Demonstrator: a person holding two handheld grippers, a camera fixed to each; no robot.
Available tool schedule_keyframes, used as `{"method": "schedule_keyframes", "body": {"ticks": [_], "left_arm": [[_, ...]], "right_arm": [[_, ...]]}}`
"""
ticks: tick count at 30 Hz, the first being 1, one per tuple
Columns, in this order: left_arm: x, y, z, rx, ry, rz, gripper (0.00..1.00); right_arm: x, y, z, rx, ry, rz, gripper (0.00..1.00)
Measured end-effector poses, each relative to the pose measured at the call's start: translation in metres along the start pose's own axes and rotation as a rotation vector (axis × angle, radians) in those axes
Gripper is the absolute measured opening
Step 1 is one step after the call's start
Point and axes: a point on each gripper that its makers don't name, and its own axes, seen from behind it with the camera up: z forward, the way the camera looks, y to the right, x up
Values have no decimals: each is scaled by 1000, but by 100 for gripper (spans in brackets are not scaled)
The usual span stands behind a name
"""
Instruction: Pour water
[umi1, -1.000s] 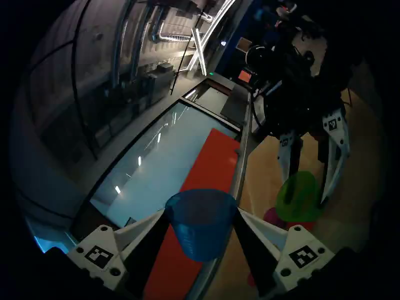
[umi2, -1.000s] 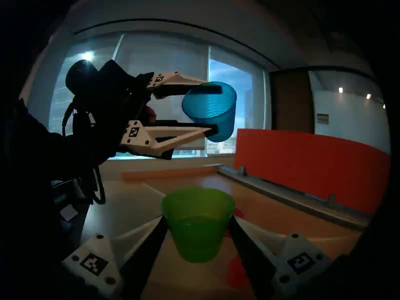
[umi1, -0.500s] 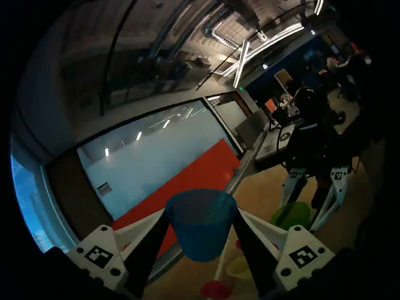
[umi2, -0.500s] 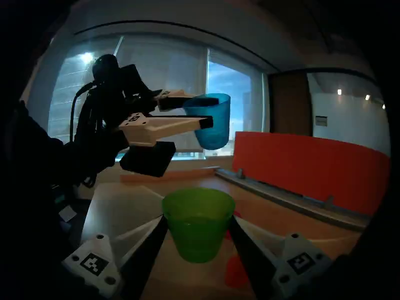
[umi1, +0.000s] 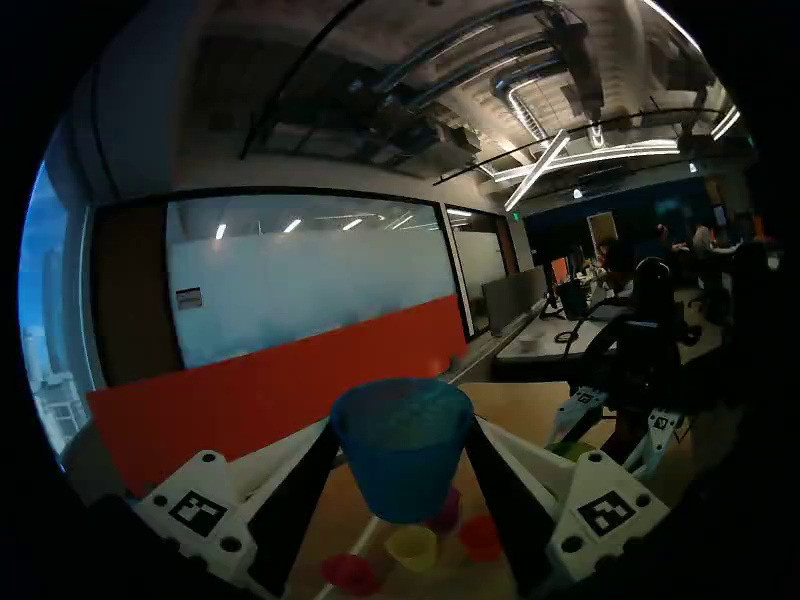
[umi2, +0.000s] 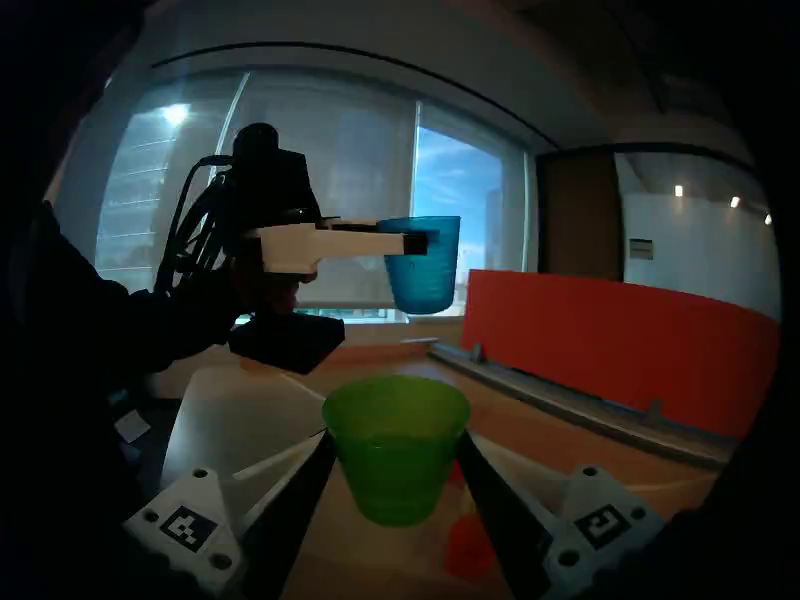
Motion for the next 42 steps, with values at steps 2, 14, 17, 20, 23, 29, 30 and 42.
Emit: {"method": "schedule_keyframes", "body": {"ticks": [2,14,17,20,23,29,30,42], "left_arm": [[-3,-1,1,-4,-6,-43,86],[-9,-10,1,-6,-12,-145,86],[-14,-10,0,-9,-21,-139,86],[-18,-10,0,-9,-30,-134,86],[-23,-13,-1,-3,-41,-136,86],[-53,-21,-5,20,-96,-141,86],[-59,-21,-5,22,-106,-141,86],[-119,-21,-9,25,-207,-160,86]], "right_arm": [[0,0,-1,-1,1,-2,87],[4,-2,0,2,3,-7,88],[6,-2,0,2,3,0,88],[7,-1,0,3,4,7,88],[6,-1,-1,3,-5,10,87],[-5,5,-8,-9,-38,17,87],[-8,7,-10,-12,-45,19,87],[-35,25,-32,-57,-126,30,87]]}}
